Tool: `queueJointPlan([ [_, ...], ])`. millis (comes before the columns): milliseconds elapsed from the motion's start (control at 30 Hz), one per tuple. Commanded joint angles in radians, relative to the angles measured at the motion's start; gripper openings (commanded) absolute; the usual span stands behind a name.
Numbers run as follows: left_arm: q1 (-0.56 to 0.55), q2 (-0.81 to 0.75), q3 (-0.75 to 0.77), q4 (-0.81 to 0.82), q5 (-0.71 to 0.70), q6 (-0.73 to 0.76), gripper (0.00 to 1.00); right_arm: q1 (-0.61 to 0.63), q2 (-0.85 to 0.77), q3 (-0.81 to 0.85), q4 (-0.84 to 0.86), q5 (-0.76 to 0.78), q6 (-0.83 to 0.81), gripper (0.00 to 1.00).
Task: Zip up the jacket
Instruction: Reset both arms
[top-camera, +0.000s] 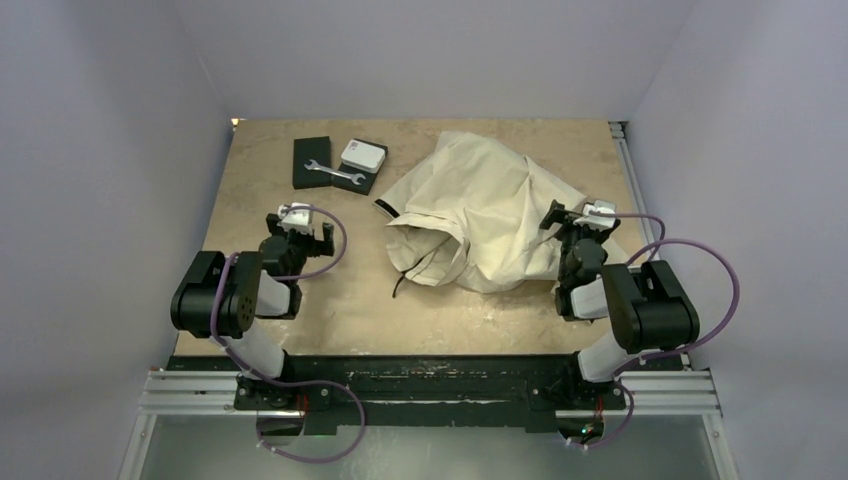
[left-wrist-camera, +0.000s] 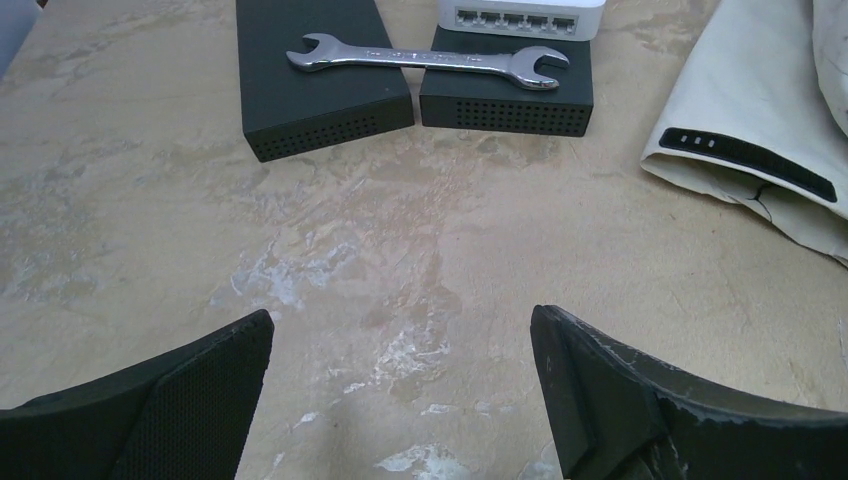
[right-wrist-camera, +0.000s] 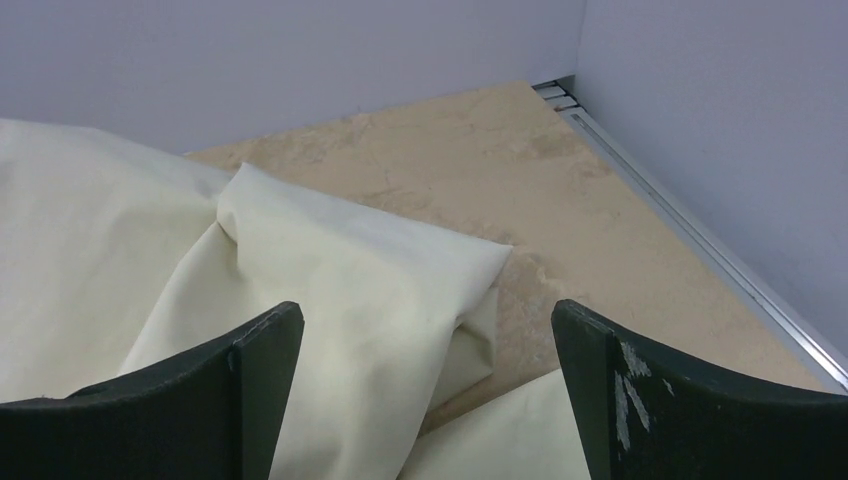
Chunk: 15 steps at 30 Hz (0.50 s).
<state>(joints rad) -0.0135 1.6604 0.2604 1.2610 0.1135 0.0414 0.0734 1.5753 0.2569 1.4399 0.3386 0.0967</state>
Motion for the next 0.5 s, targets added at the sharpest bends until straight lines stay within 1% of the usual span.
queueJointPlan([
  [0,0.003,-0.002,0.002,0.024,-0.020,-0.025,0.99,0.003,-0.015,-0.005,0.056,0.049,-0.005,0.99],
  [67,0.004,-0.004,0.003,0.015,-0.021,-0.024,0.99,0.003,-0.003,-0.009,0.094,0.052,-0.037,0.99],
  [100,0.003,0.001,0.001,0.035,-0.020,-0.024,0.99,0.003,-0.008,-0.007,0.079,0.051,-0.022,0.99],
  [467,0.003,0.003,0.012,0.011,-0.022,-0.021,0.99,0.003,-0.005,-0.008,0.091,0.053,-0.035,0.99],
])
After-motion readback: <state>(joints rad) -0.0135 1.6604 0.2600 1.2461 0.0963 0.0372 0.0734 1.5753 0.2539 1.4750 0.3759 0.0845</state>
